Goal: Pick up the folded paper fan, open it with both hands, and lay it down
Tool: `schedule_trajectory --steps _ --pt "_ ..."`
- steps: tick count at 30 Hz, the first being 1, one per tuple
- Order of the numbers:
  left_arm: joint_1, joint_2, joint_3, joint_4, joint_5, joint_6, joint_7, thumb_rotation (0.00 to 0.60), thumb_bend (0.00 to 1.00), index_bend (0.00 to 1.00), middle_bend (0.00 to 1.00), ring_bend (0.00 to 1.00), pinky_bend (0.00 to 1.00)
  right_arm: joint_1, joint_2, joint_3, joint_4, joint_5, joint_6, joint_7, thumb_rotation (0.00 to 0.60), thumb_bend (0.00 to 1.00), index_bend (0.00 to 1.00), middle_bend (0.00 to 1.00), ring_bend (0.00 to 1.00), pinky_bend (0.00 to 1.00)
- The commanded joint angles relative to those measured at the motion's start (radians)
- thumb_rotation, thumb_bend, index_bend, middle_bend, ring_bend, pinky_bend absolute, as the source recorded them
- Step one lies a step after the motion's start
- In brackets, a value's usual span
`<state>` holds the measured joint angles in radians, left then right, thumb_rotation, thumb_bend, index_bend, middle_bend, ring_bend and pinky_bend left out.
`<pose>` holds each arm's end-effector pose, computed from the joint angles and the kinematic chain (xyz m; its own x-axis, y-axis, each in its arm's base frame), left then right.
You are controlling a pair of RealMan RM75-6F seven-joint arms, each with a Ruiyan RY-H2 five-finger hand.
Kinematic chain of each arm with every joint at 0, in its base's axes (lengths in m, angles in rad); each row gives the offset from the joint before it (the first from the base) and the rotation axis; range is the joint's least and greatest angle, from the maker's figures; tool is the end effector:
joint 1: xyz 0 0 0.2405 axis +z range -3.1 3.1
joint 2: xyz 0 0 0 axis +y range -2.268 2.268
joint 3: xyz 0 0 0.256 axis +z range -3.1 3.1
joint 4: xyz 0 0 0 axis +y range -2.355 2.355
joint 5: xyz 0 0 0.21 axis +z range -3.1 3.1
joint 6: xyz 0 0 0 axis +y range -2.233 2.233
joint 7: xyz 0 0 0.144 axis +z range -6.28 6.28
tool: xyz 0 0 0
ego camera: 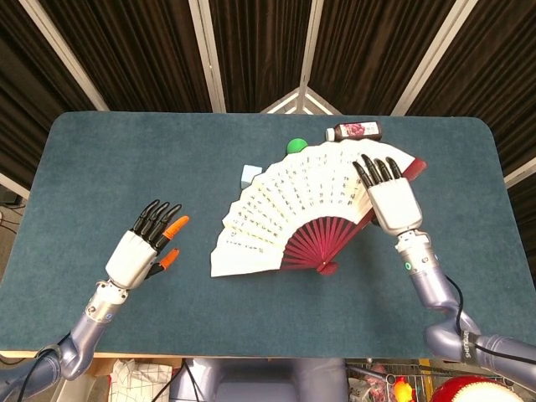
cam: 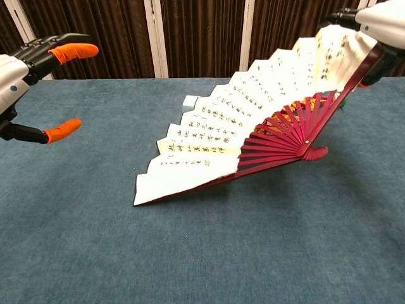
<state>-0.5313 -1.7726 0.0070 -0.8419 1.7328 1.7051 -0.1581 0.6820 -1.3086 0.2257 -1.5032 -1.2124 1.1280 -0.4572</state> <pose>-0.2108 0.2860 0.0118 0.2424 -0.2575 0.9354 0.6980 -0.6234 -0.3524 -0.1743 -0.3717 0.0975 0.6324 0.0949 0.7688 -0.7235 -0.2823 0.6300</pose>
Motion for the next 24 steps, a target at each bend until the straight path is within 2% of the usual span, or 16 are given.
schedule_trajectory --steps 1,9,17,24 --pt "0.0 -0.003 -0.001 0.002 0.002 -0.005 0.002 0.6 0.48 0.11 0.0 0.0 0.05 0.011 0.043 0.012 -0.054 0.013 -0.013 -0.039 0.6 0.32 0.08 0.08 0.13 0.12" --pt "0.003 -0.005 -0.002 0.001 0.005 -0.014 0.002 0.6 0.48 0.11 0.0 0.0 0.05 0.034 0.104 0.044 -0.146 0.039 -0.005 -0.123 0.6 0.32 0.08 0.08 0.13 0.12" --pt "0.021 0.001 0.009 -0.005 0.009 -0.016 -0.003 0.6 0.48 0.11 0.0 0.0 0.05 0.056 0.16 0.103 -0.29 0.07 0.008 -0.125 0.6 0.32 0.08 0.08 0.13 0.12" --pt "0.063 0.009 0.048 -0.009 0.016 -0.024 -0.008 0.6 0.48 0.11 0.0 0.0 0.05 0.1 0.214 0.139 -0.33 0.111 0.008 -0.224 0.6 0.32 0.08 0.08 0.13 0.12"
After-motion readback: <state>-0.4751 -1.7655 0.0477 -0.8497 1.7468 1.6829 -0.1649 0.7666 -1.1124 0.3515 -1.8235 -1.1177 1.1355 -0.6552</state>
